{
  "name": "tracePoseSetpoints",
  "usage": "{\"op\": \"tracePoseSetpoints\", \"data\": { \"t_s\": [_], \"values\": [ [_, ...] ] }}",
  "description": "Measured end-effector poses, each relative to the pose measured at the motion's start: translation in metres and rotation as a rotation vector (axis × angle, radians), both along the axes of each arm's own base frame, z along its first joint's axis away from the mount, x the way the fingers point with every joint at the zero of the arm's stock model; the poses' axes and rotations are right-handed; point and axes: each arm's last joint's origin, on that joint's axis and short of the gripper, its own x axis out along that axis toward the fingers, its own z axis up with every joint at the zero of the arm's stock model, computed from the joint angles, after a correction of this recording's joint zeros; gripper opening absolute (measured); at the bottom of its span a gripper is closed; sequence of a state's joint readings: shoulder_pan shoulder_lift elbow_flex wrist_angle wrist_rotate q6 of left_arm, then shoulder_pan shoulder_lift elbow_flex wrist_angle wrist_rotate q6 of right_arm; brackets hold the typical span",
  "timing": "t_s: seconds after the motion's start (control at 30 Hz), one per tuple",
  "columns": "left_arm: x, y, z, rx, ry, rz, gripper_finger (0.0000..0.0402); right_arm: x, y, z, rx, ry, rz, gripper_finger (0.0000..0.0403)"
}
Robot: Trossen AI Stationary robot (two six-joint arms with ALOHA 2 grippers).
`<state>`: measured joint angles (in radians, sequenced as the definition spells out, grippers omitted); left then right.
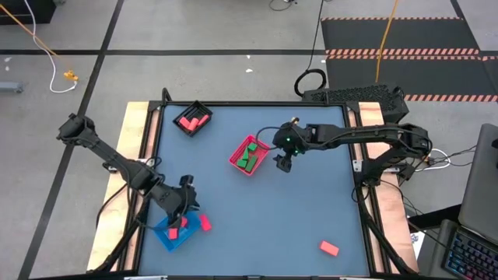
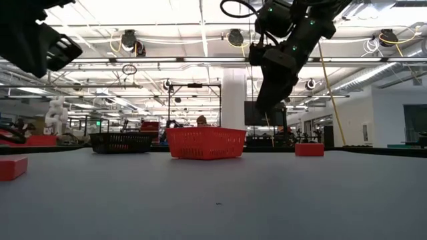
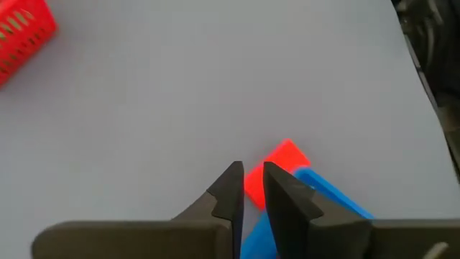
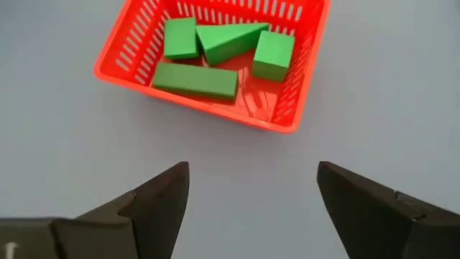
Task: Sort & place blocks by color
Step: Put the red block into the blue bin
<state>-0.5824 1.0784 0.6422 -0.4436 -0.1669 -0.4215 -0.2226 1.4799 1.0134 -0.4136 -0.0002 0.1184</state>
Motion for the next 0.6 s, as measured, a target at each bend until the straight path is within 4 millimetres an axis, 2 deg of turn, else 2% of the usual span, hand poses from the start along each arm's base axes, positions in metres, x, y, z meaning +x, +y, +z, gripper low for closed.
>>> {"op": "tracePoseSetpoints", "data": {
  "t_s": [0.13,0.23,0.43,0.6],
  "values": [
    [0.008,0.010,0.002,-0.017,-0.021,0.067,0.0048,0.000,0.000,-0.001,-0.001,-0.003,0.000,0.0297],
    [0.012,0.018,0.001,-0.031,-0.015,0.128,0.0058,-0.004,0.000,-0.008,-0.026,0.026,-0.022,0.0297],
    [0.017,0.029,-0.003,-0.037,0.028,0.205,0.0133,-0.025,-0.013,-0.020,-0.278,0.259,-0.210,0.0297],
    [0.024,0.037,-0.009,-0.038,0.055,0.222,0.0202,-0.039,-0.028,-0.024,-0.267,0.363,-0.264,0.0297]
  ]
}}
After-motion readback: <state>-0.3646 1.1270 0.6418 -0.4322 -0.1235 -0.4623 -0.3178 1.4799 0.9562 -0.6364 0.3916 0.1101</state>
